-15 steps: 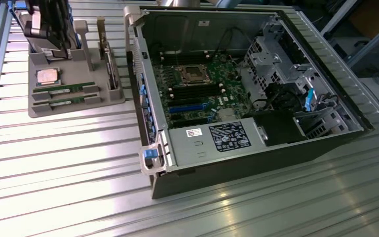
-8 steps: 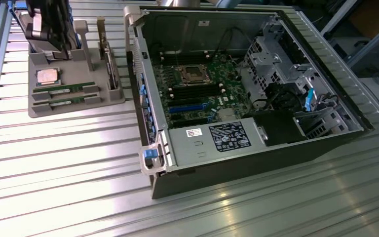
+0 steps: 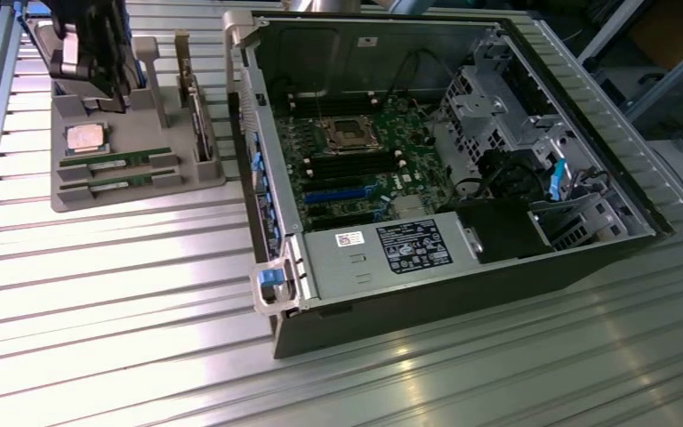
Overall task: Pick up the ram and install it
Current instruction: 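Pick up the ram and move it above insertion slot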
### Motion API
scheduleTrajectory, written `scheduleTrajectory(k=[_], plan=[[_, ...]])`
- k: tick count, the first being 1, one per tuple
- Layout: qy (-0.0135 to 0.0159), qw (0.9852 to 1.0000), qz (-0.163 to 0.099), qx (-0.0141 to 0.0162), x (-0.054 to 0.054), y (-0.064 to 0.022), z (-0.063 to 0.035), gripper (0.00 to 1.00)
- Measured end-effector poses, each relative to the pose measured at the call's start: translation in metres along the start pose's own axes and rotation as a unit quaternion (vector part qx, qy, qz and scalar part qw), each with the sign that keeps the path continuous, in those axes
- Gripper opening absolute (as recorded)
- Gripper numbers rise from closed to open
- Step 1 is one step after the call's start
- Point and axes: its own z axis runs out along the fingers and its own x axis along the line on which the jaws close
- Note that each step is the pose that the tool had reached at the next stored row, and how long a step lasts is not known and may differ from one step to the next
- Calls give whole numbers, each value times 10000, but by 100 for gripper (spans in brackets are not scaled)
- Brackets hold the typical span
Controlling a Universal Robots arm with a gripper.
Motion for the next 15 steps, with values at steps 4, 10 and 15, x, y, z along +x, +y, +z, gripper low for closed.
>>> scheduleTrajectory(k=[4, 10, 15], plan=[[0, 10000, 1, 0, 3, -1, 27, 30], [0, 10000, 0, 0, 10, -5, 81, 30], [0, 10000, 0, 0, 16, -7, 114, 30]])
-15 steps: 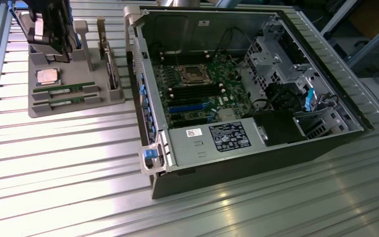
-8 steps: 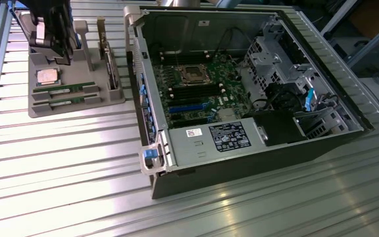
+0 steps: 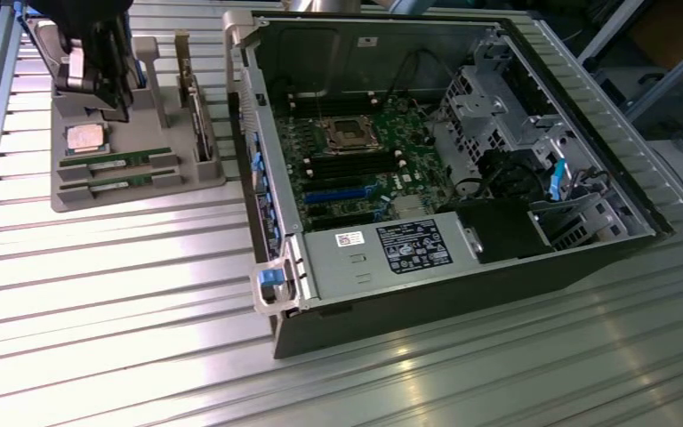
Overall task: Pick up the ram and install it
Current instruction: 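Pick up the ram and move it above insertion slot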
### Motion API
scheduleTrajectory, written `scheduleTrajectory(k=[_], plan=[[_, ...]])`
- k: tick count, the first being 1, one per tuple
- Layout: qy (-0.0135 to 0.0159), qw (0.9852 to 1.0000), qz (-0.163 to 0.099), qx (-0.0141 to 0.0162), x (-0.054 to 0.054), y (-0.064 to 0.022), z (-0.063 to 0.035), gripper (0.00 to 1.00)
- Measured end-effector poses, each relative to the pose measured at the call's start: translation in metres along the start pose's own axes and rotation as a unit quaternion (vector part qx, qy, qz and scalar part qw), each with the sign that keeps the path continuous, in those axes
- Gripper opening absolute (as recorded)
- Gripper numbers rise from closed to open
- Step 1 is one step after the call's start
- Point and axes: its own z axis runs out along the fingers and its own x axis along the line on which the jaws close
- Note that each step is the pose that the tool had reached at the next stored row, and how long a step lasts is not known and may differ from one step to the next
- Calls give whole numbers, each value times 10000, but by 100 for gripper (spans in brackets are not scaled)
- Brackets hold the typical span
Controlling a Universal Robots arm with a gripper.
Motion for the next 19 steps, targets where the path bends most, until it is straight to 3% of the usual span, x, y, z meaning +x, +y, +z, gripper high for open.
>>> scheduleTrajectory(k=[19], plan=[[0, 10000, 0, 0, 20, -8, 122, 30]])
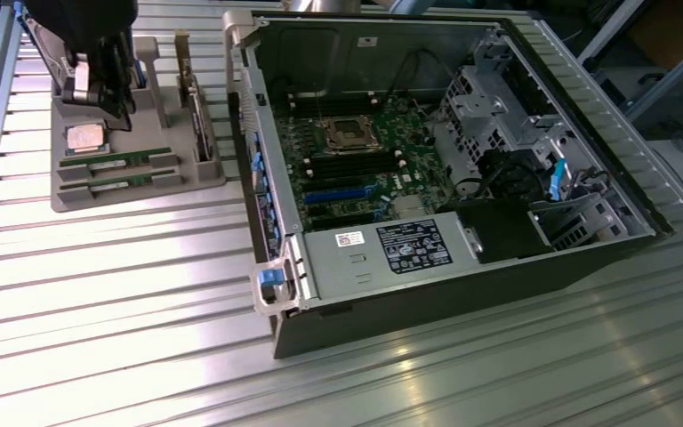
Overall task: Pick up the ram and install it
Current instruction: 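Pick up the ram and move it above insertion slot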
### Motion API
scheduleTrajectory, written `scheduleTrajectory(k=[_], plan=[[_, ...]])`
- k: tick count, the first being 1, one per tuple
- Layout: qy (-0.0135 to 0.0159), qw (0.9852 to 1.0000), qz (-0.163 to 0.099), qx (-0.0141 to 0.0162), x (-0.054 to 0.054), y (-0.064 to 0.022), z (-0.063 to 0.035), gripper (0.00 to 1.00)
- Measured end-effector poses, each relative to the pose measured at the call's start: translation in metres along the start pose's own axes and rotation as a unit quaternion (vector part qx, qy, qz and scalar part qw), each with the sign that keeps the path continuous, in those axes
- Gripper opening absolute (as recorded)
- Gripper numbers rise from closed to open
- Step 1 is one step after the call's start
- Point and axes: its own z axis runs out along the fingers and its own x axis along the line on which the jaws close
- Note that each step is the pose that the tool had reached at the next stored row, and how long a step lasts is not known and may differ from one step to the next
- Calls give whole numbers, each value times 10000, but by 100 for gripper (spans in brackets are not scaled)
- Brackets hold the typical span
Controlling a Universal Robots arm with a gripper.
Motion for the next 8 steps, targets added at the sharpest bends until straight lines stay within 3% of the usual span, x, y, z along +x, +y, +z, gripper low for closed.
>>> scheduleTrajectory(k=[8], plan=[[1, 10000, -4, -1, 20, -7, 76, 30]])
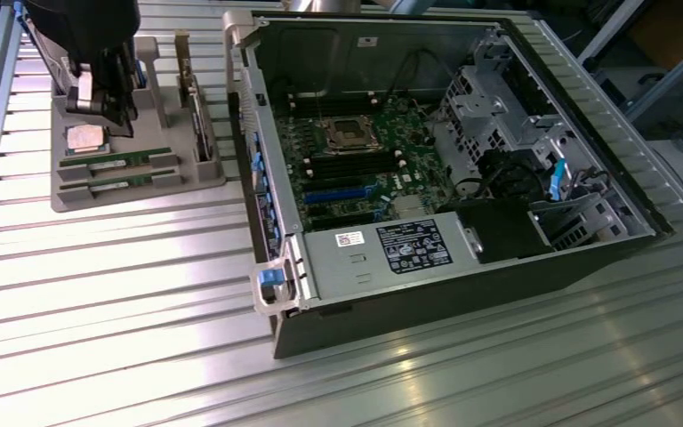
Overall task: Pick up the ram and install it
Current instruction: 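Pick up the ram and move it above insertion slot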
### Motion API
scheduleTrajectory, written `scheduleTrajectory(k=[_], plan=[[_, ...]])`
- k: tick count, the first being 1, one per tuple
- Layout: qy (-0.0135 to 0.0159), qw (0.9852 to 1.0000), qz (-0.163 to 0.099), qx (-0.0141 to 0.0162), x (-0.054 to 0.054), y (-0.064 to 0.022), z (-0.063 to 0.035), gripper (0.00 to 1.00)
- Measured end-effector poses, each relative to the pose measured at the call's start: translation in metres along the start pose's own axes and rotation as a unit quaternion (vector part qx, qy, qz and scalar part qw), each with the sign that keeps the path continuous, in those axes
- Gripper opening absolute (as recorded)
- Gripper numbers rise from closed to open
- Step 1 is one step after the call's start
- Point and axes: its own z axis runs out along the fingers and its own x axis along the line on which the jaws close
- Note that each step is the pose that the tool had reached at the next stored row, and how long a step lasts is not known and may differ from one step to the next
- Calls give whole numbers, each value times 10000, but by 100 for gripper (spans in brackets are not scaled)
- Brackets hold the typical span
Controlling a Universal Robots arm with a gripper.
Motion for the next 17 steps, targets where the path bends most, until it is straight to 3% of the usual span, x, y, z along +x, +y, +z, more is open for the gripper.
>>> scheduleTrajectory(k=[3, 6, 9, 11, 17], plan=[[3, 10000, -78, -2, 1, -1, 21, 30], [17, 9992, -392, -9, 1, -1, 31, 30], [44, 9951, -987, -24, 1, -2, 40, 30], [52, 9929, -1186, -29, 2, -2, 47, 30], [53, 9929, -1188, -29, 3, -2, 69, 30]])
